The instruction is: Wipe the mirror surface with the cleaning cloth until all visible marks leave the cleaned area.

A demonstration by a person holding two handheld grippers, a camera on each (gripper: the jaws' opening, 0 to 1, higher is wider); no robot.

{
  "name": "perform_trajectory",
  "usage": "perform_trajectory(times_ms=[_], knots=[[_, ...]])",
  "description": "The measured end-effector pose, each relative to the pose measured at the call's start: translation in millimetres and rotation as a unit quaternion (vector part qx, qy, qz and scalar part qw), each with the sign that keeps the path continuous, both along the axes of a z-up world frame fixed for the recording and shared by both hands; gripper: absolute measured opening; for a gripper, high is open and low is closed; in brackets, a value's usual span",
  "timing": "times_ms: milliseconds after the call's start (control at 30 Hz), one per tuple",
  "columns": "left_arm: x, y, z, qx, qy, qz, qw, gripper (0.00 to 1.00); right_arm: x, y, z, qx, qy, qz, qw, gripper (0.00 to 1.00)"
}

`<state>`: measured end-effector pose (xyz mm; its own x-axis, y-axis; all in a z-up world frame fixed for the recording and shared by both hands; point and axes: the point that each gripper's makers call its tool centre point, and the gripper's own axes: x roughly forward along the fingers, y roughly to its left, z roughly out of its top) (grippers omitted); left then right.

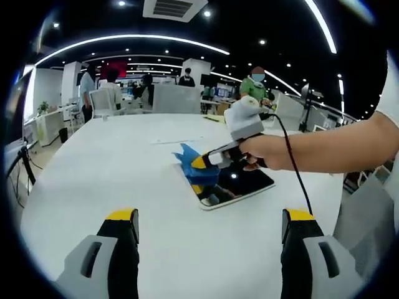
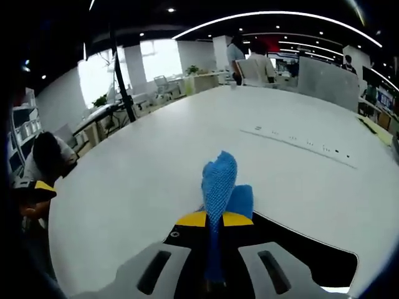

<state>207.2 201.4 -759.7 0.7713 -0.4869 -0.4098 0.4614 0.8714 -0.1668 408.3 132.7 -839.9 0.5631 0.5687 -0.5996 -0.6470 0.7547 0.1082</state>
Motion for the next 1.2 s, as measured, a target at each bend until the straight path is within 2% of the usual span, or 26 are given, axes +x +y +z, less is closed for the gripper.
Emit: perform_trajectory(times_ms=[233,900,1200], knots=[[-0.7,1,-0.1,0.001,0.001,0.002,1.0,0.96,-4,-3,-5.5,0.0,0.005,-0.003,1.0,0.01],[-1.2,0,4.0,0.004,-0.004,0.001,1.0,0.96,-6,-6,-3.5,0.011,0.004,-0.002,0.9999,0.01],[-1.6,-1,5.9,0.005,-0.005,0.0,1.0,0.96,-6,-16,-2.5,0.01,0.003,-0.009,0.9999,0.01]])
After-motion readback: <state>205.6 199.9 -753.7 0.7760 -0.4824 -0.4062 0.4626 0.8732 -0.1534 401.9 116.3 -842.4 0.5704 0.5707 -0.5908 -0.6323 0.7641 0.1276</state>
